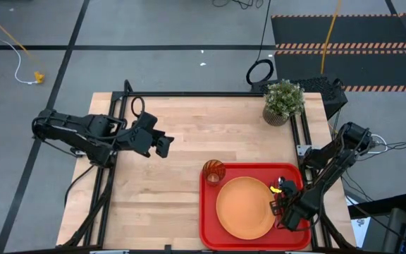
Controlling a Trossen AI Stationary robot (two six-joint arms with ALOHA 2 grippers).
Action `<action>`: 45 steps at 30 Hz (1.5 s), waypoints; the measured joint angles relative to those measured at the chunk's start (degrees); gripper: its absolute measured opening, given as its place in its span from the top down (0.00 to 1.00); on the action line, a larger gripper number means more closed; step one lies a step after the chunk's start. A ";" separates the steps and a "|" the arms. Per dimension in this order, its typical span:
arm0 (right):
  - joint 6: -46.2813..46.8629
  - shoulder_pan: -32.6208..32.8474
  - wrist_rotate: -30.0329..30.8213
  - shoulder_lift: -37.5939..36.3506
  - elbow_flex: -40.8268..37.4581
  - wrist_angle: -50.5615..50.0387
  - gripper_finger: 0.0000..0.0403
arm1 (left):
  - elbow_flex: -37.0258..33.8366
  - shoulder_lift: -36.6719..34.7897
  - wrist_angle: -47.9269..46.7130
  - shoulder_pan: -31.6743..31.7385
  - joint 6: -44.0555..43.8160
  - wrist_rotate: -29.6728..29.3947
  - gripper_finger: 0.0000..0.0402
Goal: Pick and place plate/cup/fork/spoon on tray
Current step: Put the yellow spoon on the red tray to the right of the red fork
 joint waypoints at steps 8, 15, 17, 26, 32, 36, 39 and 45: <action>-0.41 -0.02 -1.23 -1.10 -0.02 2.10 0.68 | 0.00 0.00 0.02 0.00 0.55 0.04 0.41; 0.45 0.09 -1.25 -4.94 0.00 2.95 0.67 | 0.00 0.00 0.02 0.00 0.92 0.17 0.41; 0.45 0.22 -1.27 -5.05 0.00 2.74 0.68 | 0.00 0.00 0.02 0.00 1.33 0.20 0.41; -0.03 0.44 -1.34 -4.76 -1.98 3.87 0.71 | 0.00 0.00 0.04 0.00 2.46 0.20 0.41; -0.64 0.44 -1.36 -4.76 -2.50 5.06 0.71 | 0.00 0.00 0.04 0.00 2.47 0.20 0.41; -1.16 0.46 -1.53 -4.76 -2.54 5.75 0.71 | 0.00 0.00 0.04 0.00 2.62 0.20 0.41; -1.24 0.46 -1.58 -4.76 -2.57 6.04 0.71 | 0.00 0.00 0.04 0.00 3.26 0.17 0.41; -1.67 0.45 -1.47 -4.76 -2.58 8.41 0.71 | 0.00 0.00 0.04 0.19 3.98 0.19 0.41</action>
